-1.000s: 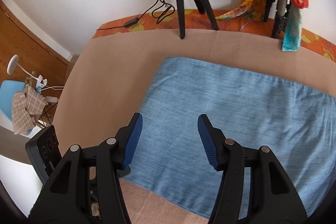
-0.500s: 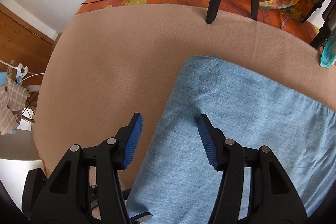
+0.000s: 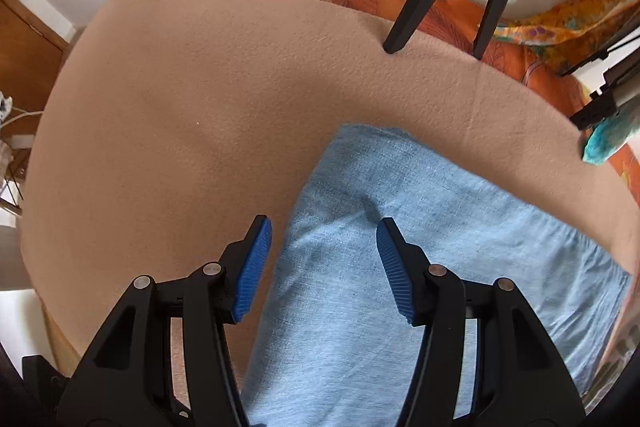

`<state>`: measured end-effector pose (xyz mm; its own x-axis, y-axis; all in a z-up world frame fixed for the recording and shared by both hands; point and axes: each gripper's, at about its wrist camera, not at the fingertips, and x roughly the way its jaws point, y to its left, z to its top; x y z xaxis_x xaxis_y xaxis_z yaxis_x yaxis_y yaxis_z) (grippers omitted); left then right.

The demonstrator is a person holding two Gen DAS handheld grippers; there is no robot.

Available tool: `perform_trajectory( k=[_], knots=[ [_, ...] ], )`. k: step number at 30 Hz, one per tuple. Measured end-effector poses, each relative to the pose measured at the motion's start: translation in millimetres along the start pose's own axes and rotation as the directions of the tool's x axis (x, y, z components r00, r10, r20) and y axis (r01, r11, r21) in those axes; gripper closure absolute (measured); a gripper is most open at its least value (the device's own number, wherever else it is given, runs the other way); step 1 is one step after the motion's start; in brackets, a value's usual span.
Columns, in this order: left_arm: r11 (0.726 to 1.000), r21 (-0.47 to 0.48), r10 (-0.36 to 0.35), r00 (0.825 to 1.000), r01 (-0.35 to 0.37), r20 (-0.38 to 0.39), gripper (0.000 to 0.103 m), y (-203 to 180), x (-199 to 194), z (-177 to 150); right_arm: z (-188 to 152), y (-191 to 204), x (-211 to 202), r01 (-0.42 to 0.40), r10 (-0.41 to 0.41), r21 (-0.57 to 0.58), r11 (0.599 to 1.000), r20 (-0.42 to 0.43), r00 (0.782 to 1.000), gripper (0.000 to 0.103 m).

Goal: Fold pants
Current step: 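Grasp the jeans' end with the left tool while the right tool grasps beside it, then lift the jeans' end with both tools and fold it over the rest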

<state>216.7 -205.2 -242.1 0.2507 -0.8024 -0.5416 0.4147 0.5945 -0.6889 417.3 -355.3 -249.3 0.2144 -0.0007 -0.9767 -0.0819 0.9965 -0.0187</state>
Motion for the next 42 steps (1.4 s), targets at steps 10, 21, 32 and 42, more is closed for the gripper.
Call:
perform_trajectory(
  k=[10, 21, 32, 42],
  knots=[
    [0.998, 0.043, 0.038, 0.999, -0.039, 0.014, 0.091, -4, 2, 2, 8, 30, 31, 0.125, -0.131, -0.111, 0.986, -0.049, 0.990, 0.061],
    [0.993, -0.004, 0.122, 0.991, -0.122, -0.049, 0.057, 1, 23, -1, -9, -22, 3, -0.060, 0.058, 0.024, 0.998, 0.078, 0.995, 0.094],
    [0.993, 0.097, 0.074, 0.997, -0.072, -0.015, 0.090, -15, 27, -2, -30, -43, -30, -0.190, 0.172, 0.096, 0.977, 0.168, 0.971, 0.095],
    [0.991, 0.126, -0.045, 0.999, 0.043, 0.007, 0.091, -62, 13, 19, -55, -90, -97, -0.299, 0.256, 0.116, 0.947, 0.291, 0.922, 0.096]
  ],
)
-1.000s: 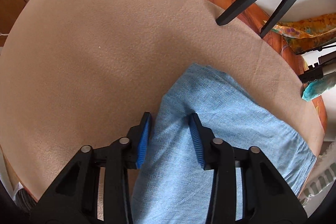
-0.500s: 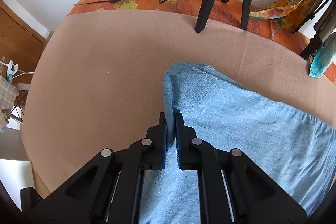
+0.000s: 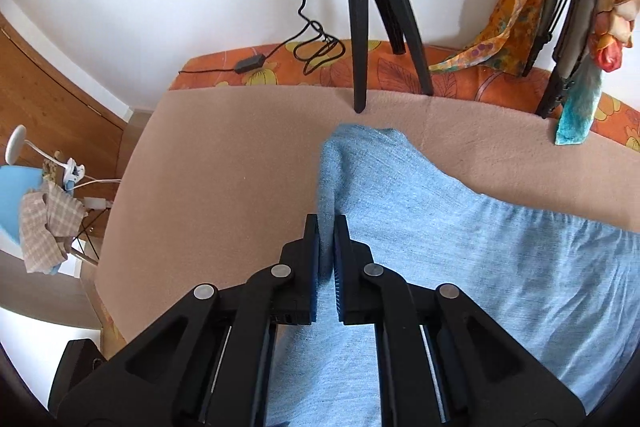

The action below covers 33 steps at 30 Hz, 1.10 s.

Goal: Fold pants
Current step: 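Lift the jeans' end with both tools and fold it over the rest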

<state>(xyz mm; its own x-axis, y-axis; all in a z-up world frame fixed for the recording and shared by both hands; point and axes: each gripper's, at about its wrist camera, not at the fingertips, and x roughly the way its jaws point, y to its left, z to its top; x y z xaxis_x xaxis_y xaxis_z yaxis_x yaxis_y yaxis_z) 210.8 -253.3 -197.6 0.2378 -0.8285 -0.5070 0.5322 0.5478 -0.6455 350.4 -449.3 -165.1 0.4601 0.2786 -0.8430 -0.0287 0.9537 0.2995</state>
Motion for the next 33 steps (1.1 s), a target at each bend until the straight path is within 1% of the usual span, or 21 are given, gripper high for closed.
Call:
perform_trajectory(
  k=[8, 12, 15, 16, 21, 29, 33],
  knots=[
    [0.994, 0.077, -0.079, 0.997, 0.078, 0.007, 0.092, -50, 3, 18, 4, -37, -60, -0.042, 0.036, 0.054, 0.998, 0.106, 0.994, 0.096],
    [0.988, 0.121, -0.100, 0.995, 0.100, -0.004, 0.092, -74, 17, 28, -2, -60, -89, -0.044, 0.033, 0.077, 0.996, 0.145, 0.989, 0.096],
    [0.982, 0.147, -0.116, 0.993, 0.117, -0.015, 0.092, -89, 28, 29, -6, -79, -105, -0.035, 0.020, 0.092, 0.995, 0.162, 0.987, 0.096],
    [0.980, 0.155, -0.120, 0.993, 0.122, -0.020, 0.092, -95, 27, 24, -8, -85, -110, -0.031, 0.015, 0.097, 0.995, 0.165, 0.986, 0.096],
    [0.972, 0.182, -0.141, 0.989, 0.149, -0.054, 0.092, -117, 53, 22, -17, -119, -132, -0.010, -0.011, 0.117, 0.993, 0.179, 0.984, 0.096],
    [0.959, 0.211, -0.170, 0.979, 0.191, -0.113, 0.093, -157, 95, 18, -36, -174, -154, 0.021, -0.054, 0.163, 0.986, 0.197, 0.979, 0.097],
    [0.951, 0.225, -0.182, 0.972, 0.212, -0.149, 0.093, -173, 125, 19, -47, -203, -165, 0.036, -0.075, 0.189, 0.981, 0.204, 0.976, 0.097]
  ],
)
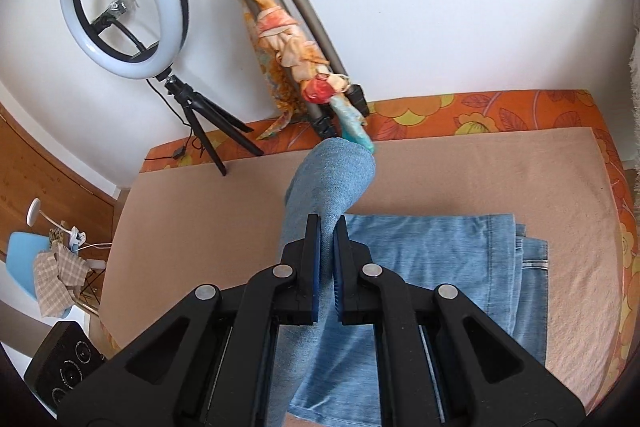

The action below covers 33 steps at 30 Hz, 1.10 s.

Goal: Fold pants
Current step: 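Lift the jeans' end with both tools and fold it over the rest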

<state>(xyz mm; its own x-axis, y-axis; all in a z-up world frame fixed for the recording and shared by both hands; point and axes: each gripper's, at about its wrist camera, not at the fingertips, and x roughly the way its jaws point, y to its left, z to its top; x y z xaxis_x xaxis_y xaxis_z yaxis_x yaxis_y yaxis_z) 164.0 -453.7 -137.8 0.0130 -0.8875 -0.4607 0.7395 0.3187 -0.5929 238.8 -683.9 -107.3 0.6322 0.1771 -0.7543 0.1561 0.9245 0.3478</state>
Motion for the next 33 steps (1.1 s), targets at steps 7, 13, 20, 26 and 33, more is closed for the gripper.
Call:
perform_trajectory(
  k=[7, 13, 20, 26, 33],
  knots=[
    [0.998, 0.039, -0.035, 0.997, 0.038, -0.068, 0.093, -24, 56, 4, -6, -59, -19, 0.037, -0.038, 0.049, 0.998, 0.017, 0.999, 0.097],
    [0.996, 0.063, -0.048, 0.992, 0.056, -0.116, 0.093, -37, 98, 8, -11, -107, -29, 0.053, -0.056, 0.100, 0.994, 0.027, 0.998, 0.097],
    [0.995, 0.088, -0.035, 0.984, 0.051, -0.174, 0.093, -45, 145, 14, -21, -154, -24, 0.046, -0.051, 0.159, 0.986, 0.028, 0.998, 0.097],
    [0.996, 0.090, -0.005, 0.973, 0.027, -0.229, 0.093, -41, 176, 6, -36, -187, -1, 0.050, -0.049, 0.194, 0.980, -0.009, 0.999, 0.097],
    [0.997, 0.072, 0.008, 0.964, 0.012, -0.266, 0.093, -38, 210, 5, -50, -212, 25, 0.077, -0.065, 0.215, 0.974, -0.062, 0.996, 0.097]
  ],
)
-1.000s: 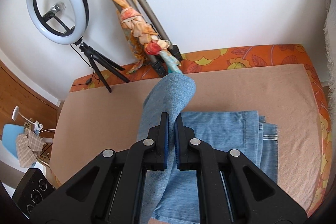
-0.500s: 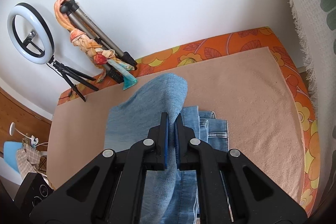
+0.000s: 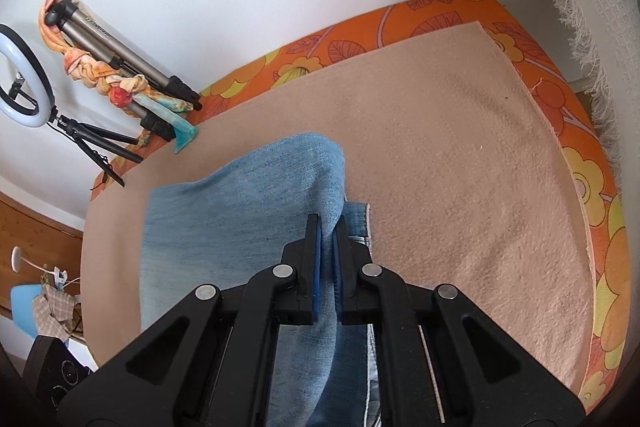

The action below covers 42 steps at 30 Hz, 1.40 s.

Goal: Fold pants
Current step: 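Lift the jeans' end with both tools and fold it over the rest, then open both tools and release the folded jeans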

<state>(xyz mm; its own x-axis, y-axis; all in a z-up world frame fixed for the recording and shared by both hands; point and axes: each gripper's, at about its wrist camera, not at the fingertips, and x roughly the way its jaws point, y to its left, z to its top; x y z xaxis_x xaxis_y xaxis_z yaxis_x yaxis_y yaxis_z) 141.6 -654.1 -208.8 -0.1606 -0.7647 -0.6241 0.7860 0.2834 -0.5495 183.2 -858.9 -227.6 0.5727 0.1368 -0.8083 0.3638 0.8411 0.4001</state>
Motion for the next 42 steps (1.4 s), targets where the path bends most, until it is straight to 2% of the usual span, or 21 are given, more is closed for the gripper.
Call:
perform_trajectory(
  k=[4, 6, 11, 14, 16, 18, 21, 26, 31, 34, 38, 42],
  knots=[
    [1.000, -0.018, -0.004, 1.000, 0.004, -0.010, 0.089, 1, 5, 1, -3, -4, 9, 0.022, -0.022, -0.010, 1.000, -0.019, 1.000, 0.097],
    [1.000, -0.023, -0.015, 1.000, 0.015, -0.011, 0.081, 1, 8, 3, -4, -5, 7, 0.029, -0.029, -0.006, 1.000, -0.015, 0.999, 0.096],
    [1.000, -0.016, -0.008, 1.000, 0.008, -0.013, 0.074, -5, 10, -1, -7, -7, -6, 0.073, -0.073, -0.013, 0.997, -0.003, 0.997, 0.090],
    [1.000, 0.007, 0.015, 1.000, -0.015, -0.012, 0.071, -13, 13, -3, -10, -11, -17, 0.079, -0.079, 0.002, 0.997, 0.014, 0.997, 0.084],
    [0.999, 0.020, 0.028, 1.000, -0.028, -0.013, 0.068, -18, 17, -4, -13, -14, -27, 0.082, -0.082, 0.014, 0.997, 0.032, 0.996, 0.073],
    [0.998, 0.036, 0.044, 0.999, -0.044, -0.013, 0.063, -22, 20, -5, -16, -16, -38, 0.079, -0.080, 0.023, 0.997, 0.049, 0.996, 0.067],
    [0.994, 0.081, 0.077, 0.997, -0.076, -0.017, 0.059, -26, 24, -8, -20, -17, -54, 0.081, -0.084, 0.033, 0.996, 0.070, 0.994, 0.066],
    [0.981, 0.132, 0.144, 0.990, -0.143, -0.005, 0.059, -42, 16, -17, -30, -15, -91, 0.082, -0.084, 0.024, 0.996, 0.118, 0.989, 0.066],
    [0.958, 0.196, 0.207, 0.978, -0.210, 0.037, 0.058, -57, 1, -21, -43, -9, -130, 0.036, -0.039, 0.023, 0.999, 0.189, 0.981, 0.055],
    [0.946, 0.206, 0.241, 0.968, -0.251, 0.073, 0.050, -62, -10, -21, -52, -2, -149, 0.019, -0.021, 0.010, 1.000, 0.225, 0.974, 0.048],
    [0.924, 0.216, 0.294, 0.948, -0.315, 0.125, 0.048, -64, -35, -27, -64, 9, -164, 0.007, -0.002, -0.018, 1.000, 0.245, 0.970, 0.044],
    [0.912, 0.215, 0.317, 0.933, -0.350, 0.173, 0.040, -65, -57, -33, -78, 20, -174, -0.012, 0.026, -0.060, 0.998, 0.243, 0.970, 0.038]
  ],
)
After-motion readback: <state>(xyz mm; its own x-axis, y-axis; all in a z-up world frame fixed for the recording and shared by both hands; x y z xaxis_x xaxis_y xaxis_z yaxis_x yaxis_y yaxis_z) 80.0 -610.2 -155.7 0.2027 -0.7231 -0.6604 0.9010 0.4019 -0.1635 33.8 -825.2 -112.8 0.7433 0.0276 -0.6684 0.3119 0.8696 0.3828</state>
